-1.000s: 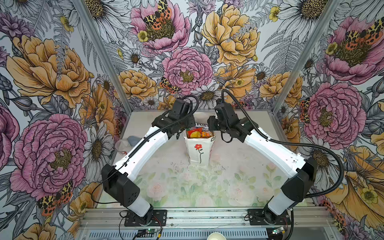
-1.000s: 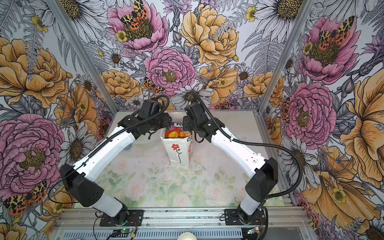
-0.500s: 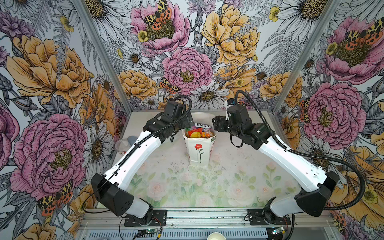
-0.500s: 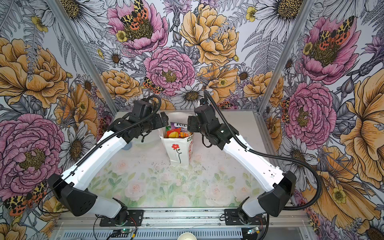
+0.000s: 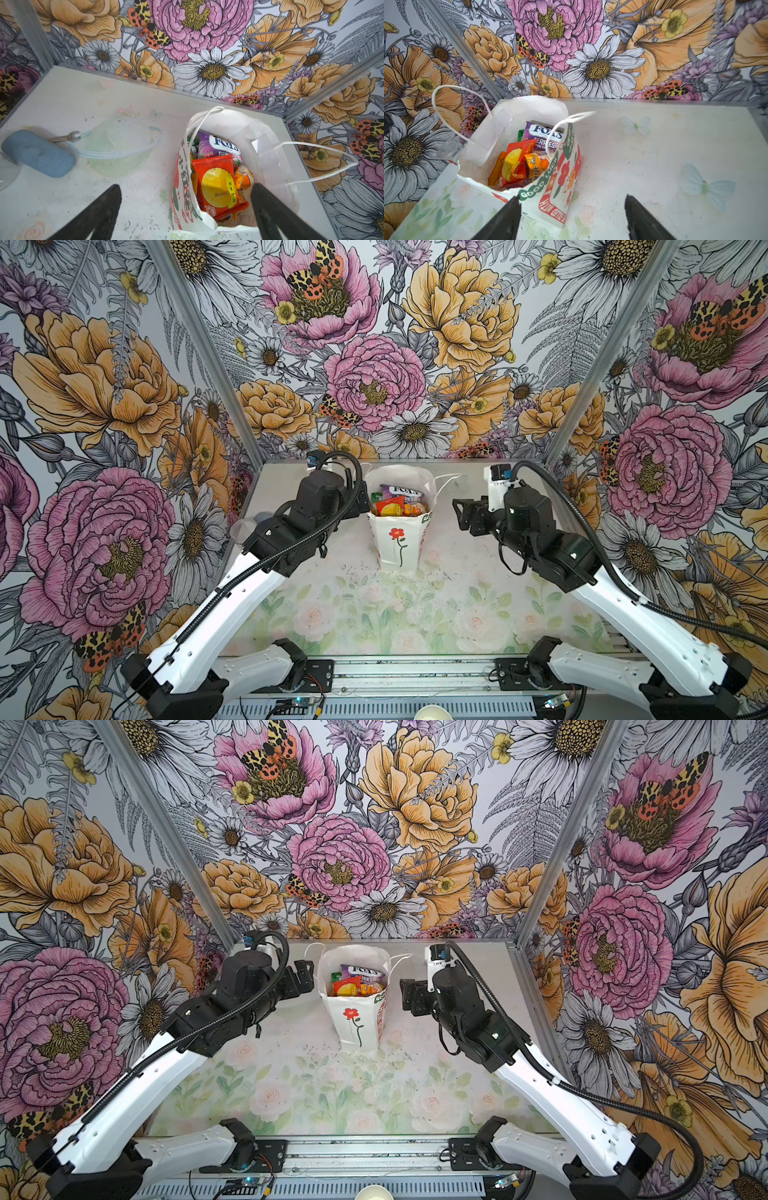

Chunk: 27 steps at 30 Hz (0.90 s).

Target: Place the snacks into the paper bag

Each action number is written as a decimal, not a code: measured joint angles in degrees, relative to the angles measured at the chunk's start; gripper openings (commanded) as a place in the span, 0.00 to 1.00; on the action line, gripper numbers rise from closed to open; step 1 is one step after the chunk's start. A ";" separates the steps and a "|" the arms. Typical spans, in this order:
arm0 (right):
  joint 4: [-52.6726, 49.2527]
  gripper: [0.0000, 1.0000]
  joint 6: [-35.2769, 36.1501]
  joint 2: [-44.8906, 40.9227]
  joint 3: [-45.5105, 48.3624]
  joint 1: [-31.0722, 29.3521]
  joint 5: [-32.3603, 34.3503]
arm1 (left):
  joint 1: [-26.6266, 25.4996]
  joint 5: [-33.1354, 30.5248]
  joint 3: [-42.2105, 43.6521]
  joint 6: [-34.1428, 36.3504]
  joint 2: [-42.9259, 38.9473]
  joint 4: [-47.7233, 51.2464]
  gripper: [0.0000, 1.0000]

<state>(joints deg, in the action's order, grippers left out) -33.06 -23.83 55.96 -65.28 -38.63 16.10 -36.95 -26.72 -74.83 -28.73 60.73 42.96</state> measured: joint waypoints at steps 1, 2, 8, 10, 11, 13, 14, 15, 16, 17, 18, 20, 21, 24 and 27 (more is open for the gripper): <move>0.35 0.81 0.46 -1.88 1.68 0.00 1.31 | -0.07 -1.44 2.32 0.28 -1.88 -1.09 0.99; 0.94 0.82 0.92 -4.17 3.93 0.00 3.28 | -0.07 -3.80 5.97 0.63 -4.55 -2.89 0.99; 6.60 0.86 2.99 -14.23 19.69 0.72 15.47 | -0.07 -18.84 28.33 -0.66 -14.97 -13.49 0.99; 8.20 0.88 3.39 -14.64 23.85 1.27 18.86 | -0.04 -22.32 35.98 0.22 -16.02 -19.47 0.99; 8.96 0.90 3.63 -14.14 25.66 1.64 20.72 | 0.09 -23.96 39.45 1.31 -15.82 -22.77 0.99; 9.94 0.98 4.28 -12.22 27.85 2.62 24.15 | 0.87 -27.61 44.54 3.54 -13.18 -28.41 0.99; 10.67 1.00 4.50 -10.51 28.57 3.21 26.12 | 2.01 -29.31 46.01 4.68 -10.97 -30.91 0.99; 11.63 1.00 4.52 -8.59 29.20 3.89 28.48 | 3.61 -30.69 46.97 5.84 -8.39 -33.51 0.99; 12.72 1.00 4.46 -6.54 29.81 4.70 30.80 | 5.42 -31.85 47.52 7.19 -5.68 -36.28 0.99; 13.84 1.00 4.48 -4.61 30.36 5.51 32.68 | 7.13 -32.50 47.41 7.65 -3.41 -37.27 0.99; 15.04 1.00 4.70 -2.56 30.88 6.47 34.25 | 9.05 -32.59 47.17 8.09 -1.33 -38.42 0.99; 17.59 1.00 5.31 1.42 31.69 8.96 35.95 | 12.98 -30.80 46.03 9.16 1.79 -40.09 0.98; 19.06 1.00 5.53 3.37 32.06 10.40 36.37 | 15.13 -29.14 45.33 9.66 2.99 -41.18 0.99; 23.52 1.00 7.28 8.07 32.52 13.73 36.39 | 20.90 -23.21 44.72 11.56 4.46 -46.12 0.99; 32.33 1.00 10.69 9.99 35.32 16.28 35.28 | 26.10 -15.74 46.49 13.25 3.67 -52.89 0.99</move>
<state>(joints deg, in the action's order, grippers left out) -0.73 -13.15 65.95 -29.95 -22.35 51.37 -10.85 -42.46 -28.34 -15.49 64.40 -9.93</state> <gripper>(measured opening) 0.997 0.986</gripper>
